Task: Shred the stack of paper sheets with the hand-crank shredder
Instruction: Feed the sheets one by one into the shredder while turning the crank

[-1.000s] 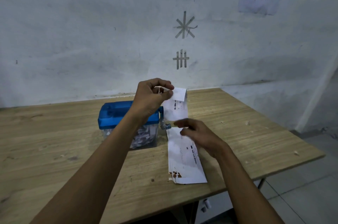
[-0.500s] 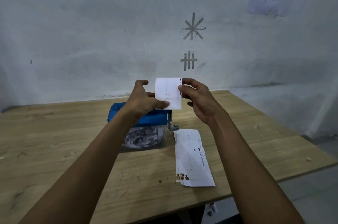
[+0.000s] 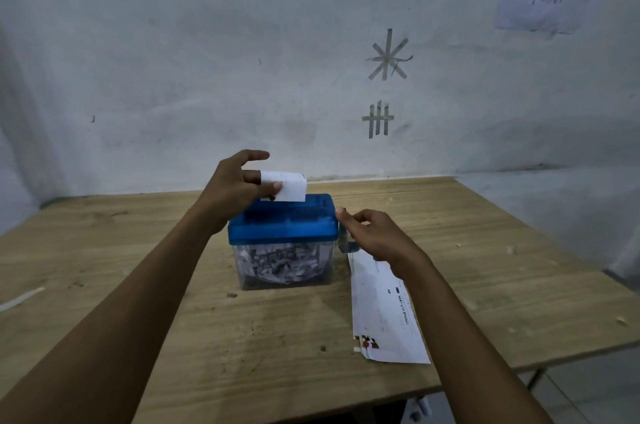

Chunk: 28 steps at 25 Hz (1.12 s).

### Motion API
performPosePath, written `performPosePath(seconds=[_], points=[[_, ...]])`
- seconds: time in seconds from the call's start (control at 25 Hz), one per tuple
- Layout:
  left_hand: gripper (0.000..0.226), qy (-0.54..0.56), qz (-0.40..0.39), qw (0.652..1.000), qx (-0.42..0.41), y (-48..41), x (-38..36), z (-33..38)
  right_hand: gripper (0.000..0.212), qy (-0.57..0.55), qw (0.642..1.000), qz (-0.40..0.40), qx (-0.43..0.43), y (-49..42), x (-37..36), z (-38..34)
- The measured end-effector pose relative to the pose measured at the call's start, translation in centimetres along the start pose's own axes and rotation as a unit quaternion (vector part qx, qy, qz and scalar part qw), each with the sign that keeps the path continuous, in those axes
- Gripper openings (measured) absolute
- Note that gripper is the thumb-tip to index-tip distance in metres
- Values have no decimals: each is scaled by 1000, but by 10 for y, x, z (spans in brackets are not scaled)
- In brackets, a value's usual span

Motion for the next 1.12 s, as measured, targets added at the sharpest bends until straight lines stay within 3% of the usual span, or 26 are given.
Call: performPosePath(seconds=[0.28, 0.76, 0.96, 1.12], points=[[56, -28, 7, 999, -42, 0, -2, -4, 65, 5, 1000, 4, -16, 1, -5, 9], [49, -30, 18, 999, -2, -2, -9, -22, 83, -35, 997, 64, 10, 0, -5, 12], [52, -20, 7, 999, 36, -5, -12, -32, 62, -25, 999, 28, -16, 0, -3, 5], [49, -7, 20, 999, 28, -4, -12, -33, 56, 100, 992, 57, 42, -3, 2, -14]])
Point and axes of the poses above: each hand's wrist, its own y-axis away from the middle knuckle, its own x-axis out of the back of the hand, z = x × y, the point moved 10 cm from there along -y, towards the middle knuckle, and after that the axes turned 9 degrees about -y, right-handed, at the moved point
